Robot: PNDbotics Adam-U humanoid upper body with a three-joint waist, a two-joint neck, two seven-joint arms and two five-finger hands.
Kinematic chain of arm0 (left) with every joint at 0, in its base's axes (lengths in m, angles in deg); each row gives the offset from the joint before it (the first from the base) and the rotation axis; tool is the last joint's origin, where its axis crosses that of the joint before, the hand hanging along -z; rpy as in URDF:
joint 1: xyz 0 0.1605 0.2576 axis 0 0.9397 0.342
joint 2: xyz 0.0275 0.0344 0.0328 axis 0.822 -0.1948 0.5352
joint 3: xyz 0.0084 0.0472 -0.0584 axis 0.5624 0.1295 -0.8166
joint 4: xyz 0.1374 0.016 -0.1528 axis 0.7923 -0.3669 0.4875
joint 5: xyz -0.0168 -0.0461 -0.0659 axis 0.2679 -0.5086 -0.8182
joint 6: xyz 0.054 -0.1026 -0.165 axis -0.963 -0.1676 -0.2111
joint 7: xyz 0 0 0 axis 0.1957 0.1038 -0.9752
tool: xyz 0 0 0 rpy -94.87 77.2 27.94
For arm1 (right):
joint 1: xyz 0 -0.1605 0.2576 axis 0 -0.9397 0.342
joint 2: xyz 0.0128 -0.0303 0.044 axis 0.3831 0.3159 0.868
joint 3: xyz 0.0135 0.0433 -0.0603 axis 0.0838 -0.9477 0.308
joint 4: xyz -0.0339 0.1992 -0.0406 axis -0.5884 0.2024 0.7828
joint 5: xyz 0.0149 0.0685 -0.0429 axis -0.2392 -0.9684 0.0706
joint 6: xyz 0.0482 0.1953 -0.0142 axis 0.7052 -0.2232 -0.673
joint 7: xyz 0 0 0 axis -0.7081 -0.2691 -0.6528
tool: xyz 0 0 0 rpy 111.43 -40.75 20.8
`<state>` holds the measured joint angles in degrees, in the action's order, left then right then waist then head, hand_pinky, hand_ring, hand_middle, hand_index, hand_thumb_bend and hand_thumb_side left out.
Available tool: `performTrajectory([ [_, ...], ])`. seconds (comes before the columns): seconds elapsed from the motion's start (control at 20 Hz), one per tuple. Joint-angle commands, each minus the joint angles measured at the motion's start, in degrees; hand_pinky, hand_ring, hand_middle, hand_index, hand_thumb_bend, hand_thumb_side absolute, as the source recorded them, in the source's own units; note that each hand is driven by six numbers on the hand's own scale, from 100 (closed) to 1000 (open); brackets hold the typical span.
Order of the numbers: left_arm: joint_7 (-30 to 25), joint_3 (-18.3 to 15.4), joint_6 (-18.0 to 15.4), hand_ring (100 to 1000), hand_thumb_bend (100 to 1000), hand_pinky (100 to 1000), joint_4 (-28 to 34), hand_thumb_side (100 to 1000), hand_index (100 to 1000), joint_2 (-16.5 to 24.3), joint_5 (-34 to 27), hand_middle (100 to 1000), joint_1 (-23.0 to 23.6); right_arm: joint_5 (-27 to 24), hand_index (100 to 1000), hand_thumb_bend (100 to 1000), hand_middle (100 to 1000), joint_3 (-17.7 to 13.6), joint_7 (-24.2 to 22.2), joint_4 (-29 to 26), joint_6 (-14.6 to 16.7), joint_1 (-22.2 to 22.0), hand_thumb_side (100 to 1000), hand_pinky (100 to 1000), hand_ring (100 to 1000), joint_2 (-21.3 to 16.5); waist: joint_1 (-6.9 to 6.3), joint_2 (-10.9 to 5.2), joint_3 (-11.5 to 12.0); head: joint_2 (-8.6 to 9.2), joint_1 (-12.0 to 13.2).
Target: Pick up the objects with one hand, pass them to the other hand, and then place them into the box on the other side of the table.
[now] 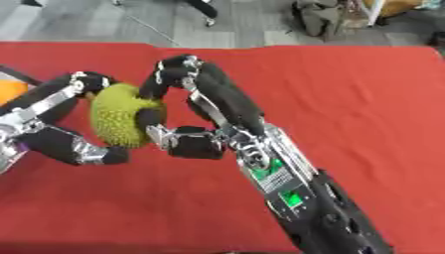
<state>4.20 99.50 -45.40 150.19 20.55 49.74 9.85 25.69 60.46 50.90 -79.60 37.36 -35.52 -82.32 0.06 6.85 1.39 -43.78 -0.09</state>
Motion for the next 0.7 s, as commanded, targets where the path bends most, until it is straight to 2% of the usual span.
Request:
performTrajectory([
  [0.05, 2.22, 0.14, 0.71, 475, 436, 657, 1.28, 419, 631, 0.14, -1.0, 415, -1.19, -0.67, 393, 100, 418, -0.11, -0.42, -1.55, 0.3, 0.98, 126, 715, 520, 0.46, -0.17, -0.73, -0.11, -0.34, -0.18],
  [0.15, 4.92, 0.31, 1.46, 422, 284, 626, 1.2, 380, 565, -0.13, -1.55, 347, -1.39, -0.88, 395, 100, 419, -0.04, -0.75, -1.55, 0.55, 0.96, 127, 716, 522, 0.47, -0.18, -0.75, -0.17, -0.34, -0.26],
  [0.25, 7.87, 0.61, 1.87, 390, 233, 608, 1.23, 358, 525, -0.38, -2.52, 309, -1.6, -1.08, 403, 100, 424, 0.06, -1.34, -1.48, 0.87, 0.92, 136, 718, 526, 0.46, -0.19, -0.79, -0.25, -0.34, -0.31],
  [0.35, 10.66, 0.84, 1.9, 353, 208, 583, 1.28, 336, 484, -0.53, -4.02, 269, -1.74, -1.4, 428, 100, 445, 0.19, -2.36, -1.3, 1.3, 0.84, 181, 725, 537, 0.42, -0.19, -0.85, -0.34, -0.34, -0.36],
  [0.45, 13.3, 0.91, 1.85, 333, 204, 567, 1.28, 336, 459, -0.55, -5.65, 243, -1.83, -2.06, 495, 100, 496, 0.53, -4.59, -1.04, 2.57, 0.73, 244, 740, 564, 0.33, -0.19, -0.89, -0.41, -0.34, -0.44],
  [0.5, 14.46, 0.92, 1.83, 327, 204, 563, 1.21, 335, 451, -0.49, -6.46, 233, -1.83, -2.65, 573, 100, 544, 0.65, -6.16, -0.8, 3.44, 0.66, 290, 754, 592, 0.24, -0.19, -0.92, -0.45, -0.34, -0.46],
  [0.6, 16.06, 0.69, 1.75, 323, 204, 562, 1.03, 335, 445, -0.15, -7.49, 227, -1.67, -3.67, 673, 100, 614, 0.39, -9.38, -0.39, 4.88, 0.44, 363, 772, 634, 0.03, -0.19, -0.96, -0.55, -0.34, -0.49],
  [0.65, 16.61, 0.4, 1.71, 322, 206, 563, 0.95, 334, 442, 0.13, -7.74, 224, -1.47, -4.0, 732, 100, 671, -0.1, -10.58, -0.36, 5.33, 0.26, 431, 783, 670, -0.12, -0.18, -0.98, -0.61, -0.34, -0.59],
  [0.7, 16.97, 0.0, 1.65, 322, 207, 564, 0.9, 334, 442, 0.57, -7.8, 223, -1.16, -4.15, 765, 136, 703, -0.85, -11.27, -0.5, 5.61, -0.03, 462, 789, 690, -0.36, -0.17, -1.0, -0.69, -0.34, -0.79],
])
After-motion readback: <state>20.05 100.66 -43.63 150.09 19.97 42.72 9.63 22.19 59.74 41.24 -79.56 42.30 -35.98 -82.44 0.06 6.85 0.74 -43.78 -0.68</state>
